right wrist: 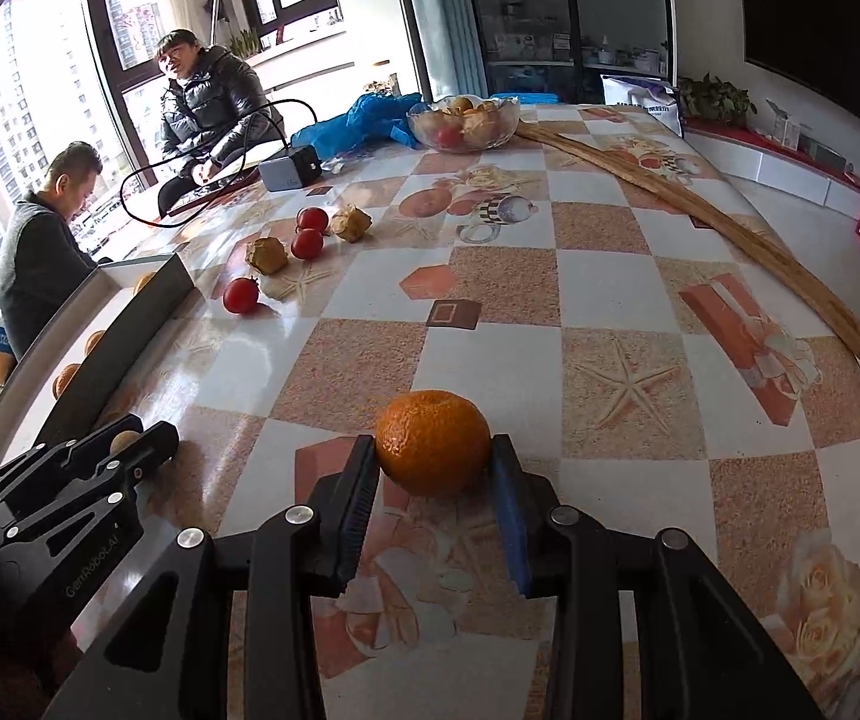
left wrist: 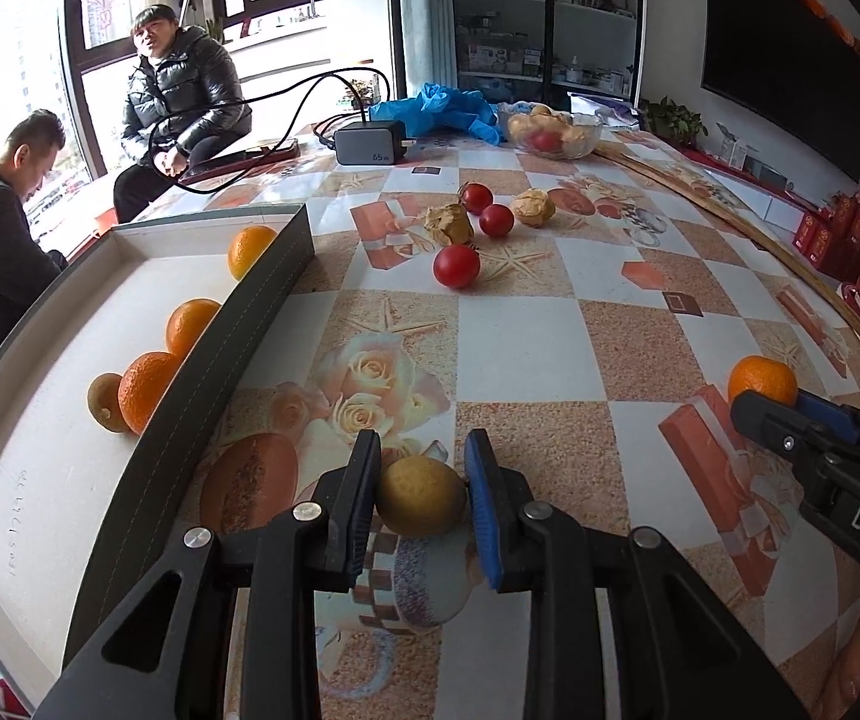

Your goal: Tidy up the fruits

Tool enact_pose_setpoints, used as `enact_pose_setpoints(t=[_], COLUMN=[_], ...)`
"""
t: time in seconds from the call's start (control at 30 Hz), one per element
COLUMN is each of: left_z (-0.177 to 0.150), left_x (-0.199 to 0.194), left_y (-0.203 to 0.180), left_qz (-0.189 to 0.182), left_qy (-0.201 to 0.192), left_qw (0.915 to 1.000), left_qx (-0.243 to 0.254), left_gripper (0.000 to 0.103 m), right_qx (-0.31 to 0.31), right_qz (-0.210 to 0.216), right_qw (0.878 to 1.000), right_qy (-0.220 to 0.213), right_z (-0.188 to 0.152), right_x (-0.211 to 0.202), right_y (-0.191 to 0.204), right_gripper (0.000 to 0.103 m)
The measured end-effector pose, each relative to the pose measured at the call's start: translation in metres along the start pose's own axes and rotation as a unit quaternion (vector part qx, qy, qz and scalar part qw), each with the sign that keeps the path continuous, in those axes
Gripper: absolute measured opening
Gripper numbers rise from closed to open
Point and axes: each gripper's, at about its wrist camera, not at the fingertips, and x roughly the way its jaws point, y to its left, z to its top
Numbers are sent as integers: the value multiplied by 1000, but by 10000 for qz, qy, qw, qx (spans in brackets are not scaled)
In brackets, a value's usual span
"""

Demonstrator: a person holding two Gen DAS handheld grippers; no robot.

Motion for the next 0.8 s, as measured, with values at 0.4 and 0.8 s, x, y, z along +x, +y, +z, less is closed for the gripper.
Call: enact_pose_setpoints(t=[0.4, 0.8], left_z=[0, 0], left_x=[0, 0], left_y=[-6, -7], left_qz=[204, 215], left_qy=[-50, -56], left_qw=[9997, 9996], left_qx=[148, 166], left_gripper=[32, 32], right_qx=[36, 59], right_qz=[-4, 13], right_qw=[10000, 10000], right_qy=[15, 23], right_z=[-1, -1], right_x=[0, 0], right_y=[0, -1], right_gripper=[38, 38])
